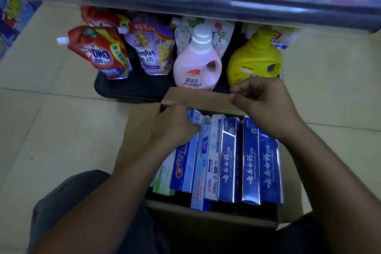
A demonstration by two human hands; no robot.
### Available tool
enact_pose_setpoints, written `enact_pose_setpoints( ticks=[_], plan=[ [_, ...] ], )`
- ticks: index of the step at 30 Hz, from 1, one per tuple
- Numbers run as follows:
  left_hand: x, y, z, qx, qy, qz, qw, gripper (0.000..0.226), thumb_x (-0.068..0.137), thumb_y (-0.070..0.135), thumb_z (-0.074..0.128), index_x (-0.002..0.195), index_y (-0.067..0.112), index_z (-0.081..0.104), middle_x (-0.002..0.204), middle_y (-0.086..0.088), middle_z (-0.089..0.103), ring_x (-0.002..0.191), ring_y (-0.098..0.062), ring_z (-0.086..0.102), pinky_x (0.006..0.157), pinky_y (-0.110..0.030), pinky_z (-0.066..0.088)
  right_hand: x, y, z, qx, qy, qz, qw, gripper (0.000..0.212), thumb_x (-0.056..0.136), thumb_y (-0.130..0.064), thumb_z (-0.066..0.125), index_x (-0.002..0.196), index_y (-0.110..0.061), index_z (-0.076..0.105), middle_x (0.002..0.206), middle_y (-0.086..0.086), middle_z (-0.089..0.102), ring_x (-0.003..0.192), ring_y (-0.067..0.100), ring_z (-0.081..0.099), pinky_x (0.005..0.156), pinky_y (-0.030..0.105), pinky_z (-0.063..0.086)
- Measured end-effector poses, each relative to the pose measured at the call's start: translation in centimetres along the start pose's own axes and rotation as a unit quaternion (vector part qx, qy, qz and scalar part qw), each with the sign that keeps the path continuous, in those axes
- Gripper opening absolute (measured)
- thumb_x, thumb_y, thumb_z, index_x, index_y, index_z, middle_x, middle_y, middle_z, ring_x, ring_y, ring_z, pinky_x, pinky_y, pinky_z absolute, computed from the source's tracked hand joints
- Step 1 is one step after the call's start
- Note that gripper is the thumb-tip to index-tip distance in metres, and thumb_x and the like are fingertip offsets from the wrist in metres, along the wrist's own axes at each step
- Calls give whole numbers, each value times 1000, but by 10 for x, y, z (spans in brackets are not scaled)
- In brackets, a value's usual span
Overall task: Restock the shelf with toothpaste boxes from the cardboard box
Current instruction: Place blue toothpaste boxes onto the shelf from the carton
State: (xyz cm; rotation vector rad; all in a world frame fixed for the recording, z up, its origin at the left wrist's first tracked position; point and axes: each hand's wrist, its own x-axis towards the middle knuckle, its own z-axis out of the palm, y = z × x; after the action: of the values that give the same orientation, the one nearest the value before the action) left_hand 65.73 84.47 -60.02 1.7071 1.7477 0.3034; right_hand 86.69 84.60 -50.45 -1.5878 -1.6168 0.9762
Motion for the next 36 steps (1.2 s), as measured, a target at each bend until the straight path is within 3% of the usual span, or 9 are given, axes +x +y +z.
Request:
enact_pose_setpoints(
  ticks=[6, 9, 12, 17, 21, 25, 29, 33, 36],
  plan=[
    [-9, 11, -9, -166, 44, 15, 985, 33, 72, 37, 88, 80, 59, 65, 83, 38, 66, 74, 12, 63, 63, -25, 51, -2, -1, -4, 3, -8, 27, 1000, 14, 86, -12, 78, 80, -24, 74, 71, 0, 71, 66, 15, 62, 69, 41, 55],
    [-10, 20, -22, -281, 34, 24, 959, 39, 66, 26, 89, 102, 38, 78, 95, 10, 77, 84, -9, 74, 75, -38, 61, -6, -4, -6, 25, -18, 35, 999, 11, 87, -9, 77, 84, -20, 75, 65, -1, 68, 64, 14, 60, 65, 33, 49],
    [-16, 29, -35, -410, 17, 29, 911, 42, 73, 5, 87, 113, 14, 76, 96, -9, 79, 85, -24, 77, 72, -37, 59, -12, -9, -7, 62, -23, 62, 996, 6, 89, -6, 74, 94, -10, 74, 69, 4, 67, 63, 14, 59, 65, 29, 46],
    [-29, 54, -43, -503, 31, 43, 862, 66, 59, 4, 93, 116, 13, 60, 95, -13, 79, 84, -28, 76, 74, -44, 61, -23, -22, -1, 142, -83, 145, 976, 37, 91, -37, 71, 124, -22, 64, 99, 2, 75, 71, 22, 71, 61, 37, 58],
    [-36, 69, -31, -448, 93, 109, 883, 61, 60, 10, 90, 106, 18, 50, 87, 1, 79, 71, -14, 74, 65, -32, 60, -27, -27, 6, 171, -73, 143, 972, 29, 87, -43, 76, 106, -22, 71, 89, 12, 76, 63, 23, 67, 53, 34, 57],
    [-40, 74, -21, -436, 101, 128, 885, 55, 64, 12, 91, 103, 21, 52, 87, 5, 77, 77, -11, 74, 71, -27, 58, -21, -24, 1, 157, -11, 138, 978, 17, 83, -23, 82, 80, -11, 70, 68, 14, 70, 53, 19, 60, 50, 32, 52],
    [-36, 65, -19, -477, 54, 40, 876, 26, 81, 27, 75, 101, 21, 59, 89, 1, 72, 74, -11, 68, 58, -31, 58, -6, -19, -22, 172, 124, 126, 969, 25, 83, -15, 72, 77, 8, 64, 59, 15, 57, 40, 17, 54, 39, 21, 42],
    [-35, 45, 4, -215, -24, -9, 976, 14, 91, 41, 69, 96, 29, 64, 86, 4, 69, 76, -14, 68, 68, -36, 53, 1, -17, -50, 193, 218, 118, 949, 19, 80, -17, 67, 66, -8, 57, 48, 4, 53, 40, 19, 52, 43, 26, 45],
    [-38, 41, 21, -69, -73, 9, 995, 33, 89, 63, 62, 91, 29, 61, 79, 7, 67, 72, -10, 64, 64, -33, 52, 3, -16, -61, 194, 242, 118, 943, 19, 77, -18, 66, 63, -11, 56, 61, 14, 53, 49, 21, 52, 48, 32, 46]
  ],
)
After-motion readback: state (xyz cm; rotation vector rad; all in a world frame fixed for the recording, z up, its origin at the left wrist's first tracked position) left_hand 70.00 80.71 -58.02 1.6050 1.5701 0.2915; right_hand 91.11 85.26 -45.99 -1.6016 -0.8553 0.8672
